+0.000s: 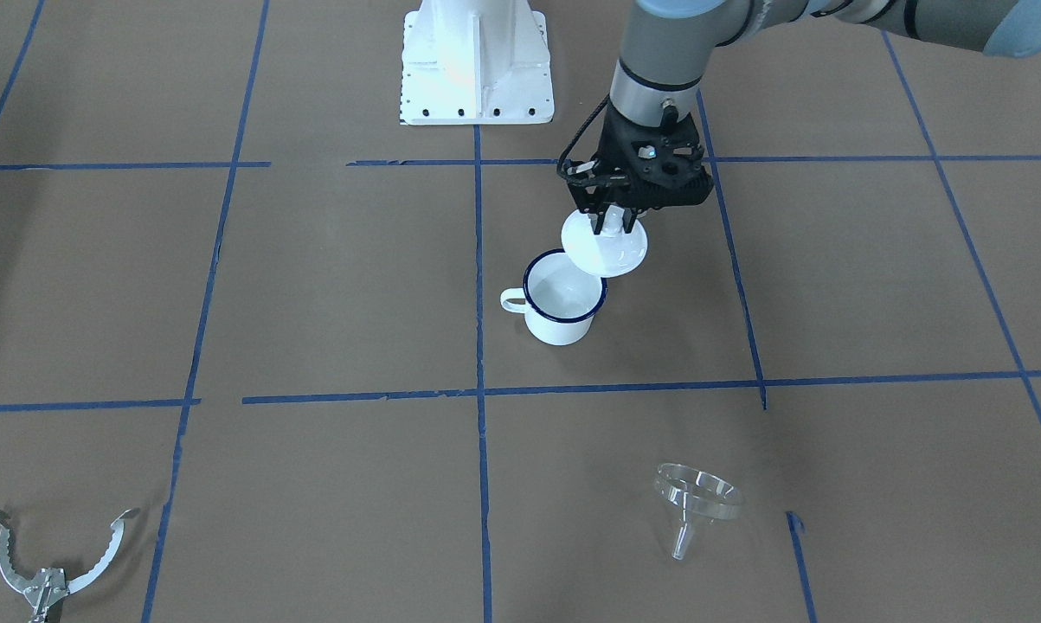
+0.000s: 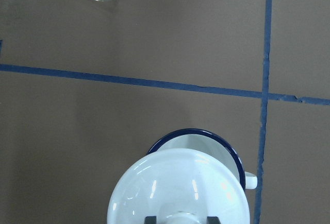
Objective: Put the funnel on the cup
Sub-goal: 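Lower the white lid onto the table nearer the robot and release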
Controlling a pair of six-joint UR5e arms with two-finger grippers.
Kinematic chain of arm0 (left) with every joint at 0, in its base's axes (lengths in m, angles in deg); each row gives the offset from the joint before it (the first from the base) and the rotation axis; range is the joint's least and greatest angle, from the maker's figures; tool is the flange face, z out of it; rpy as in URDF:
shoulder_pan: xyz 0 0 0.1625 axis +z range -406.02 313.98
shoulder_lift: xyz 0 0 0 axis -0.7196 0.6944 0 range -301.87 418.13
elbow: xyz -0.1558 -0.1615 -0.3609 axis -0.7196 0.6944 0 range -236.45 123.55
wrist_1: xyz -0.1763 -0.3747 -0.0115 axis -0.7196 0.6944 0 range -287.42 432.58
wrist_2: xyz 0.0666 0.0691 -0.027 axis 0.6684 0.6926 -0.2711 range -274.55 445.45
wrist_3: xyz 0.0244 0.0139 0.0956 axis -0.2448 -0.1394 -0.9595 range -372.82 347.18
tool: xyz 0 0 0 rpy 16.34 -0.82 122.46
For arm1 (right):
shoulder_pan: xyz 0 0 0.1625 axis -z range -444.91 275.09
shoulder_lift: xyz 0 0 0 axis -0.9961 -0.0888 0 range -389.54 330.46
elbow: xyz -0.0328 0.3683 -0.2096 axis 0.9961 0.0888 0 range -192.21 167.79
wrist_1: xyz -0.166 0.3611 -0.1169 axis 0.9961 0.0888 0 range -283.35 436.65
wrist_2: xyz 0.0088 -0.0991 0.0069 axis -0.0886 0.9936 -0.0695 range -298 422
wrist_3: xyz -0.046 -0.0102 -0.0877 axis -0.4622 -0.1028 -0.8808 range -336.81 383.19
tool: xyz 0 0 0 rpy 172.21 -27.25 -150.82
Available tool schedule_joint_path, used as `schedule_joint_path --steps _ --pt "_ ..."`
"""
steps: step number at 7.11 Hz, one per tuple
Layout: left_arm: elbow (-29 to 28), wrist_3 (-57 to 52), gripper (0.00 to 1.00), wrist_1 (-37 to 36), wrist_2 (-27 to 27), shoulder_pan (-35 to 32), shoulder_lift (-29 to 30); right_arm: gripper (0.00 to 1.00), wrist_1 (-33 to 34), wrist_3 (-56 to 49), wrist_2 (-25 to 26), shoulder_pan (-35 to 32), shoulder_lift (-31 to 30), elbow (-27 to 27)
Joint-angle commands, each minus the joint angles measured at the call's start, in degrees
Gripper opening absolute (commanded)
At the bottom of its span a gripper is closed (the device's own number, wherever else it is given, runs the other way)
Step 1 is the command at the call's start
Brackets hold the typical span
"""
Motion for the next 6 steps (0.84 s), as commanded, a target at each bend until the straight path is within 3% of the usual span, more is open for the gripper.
schedule_joint_path --steps 1,2,4,6 --pt "4.9 -3.73 0.0 0.78 0.03 0.81 -6.77 1.0 0.0 0.0 0.0 0.0 0.0 0.0" --pt "4.55 -3.29 0.0 3.91 0.21 3.0 -9.39 1.0 0.0 0.0 0.0 0.0 0.0 0.0" --pt "2.72 2.31 0.0 13.12 5.73 8.62 -14.23 1.0 0.0 0.0 0.0 0.0 0.0 0.0" --pt "-3.51 5.23 0.0 22.1 6.45 11.97 -15.83 1.0 0.0 0.0 0.0 0.0 0.0 0.0"
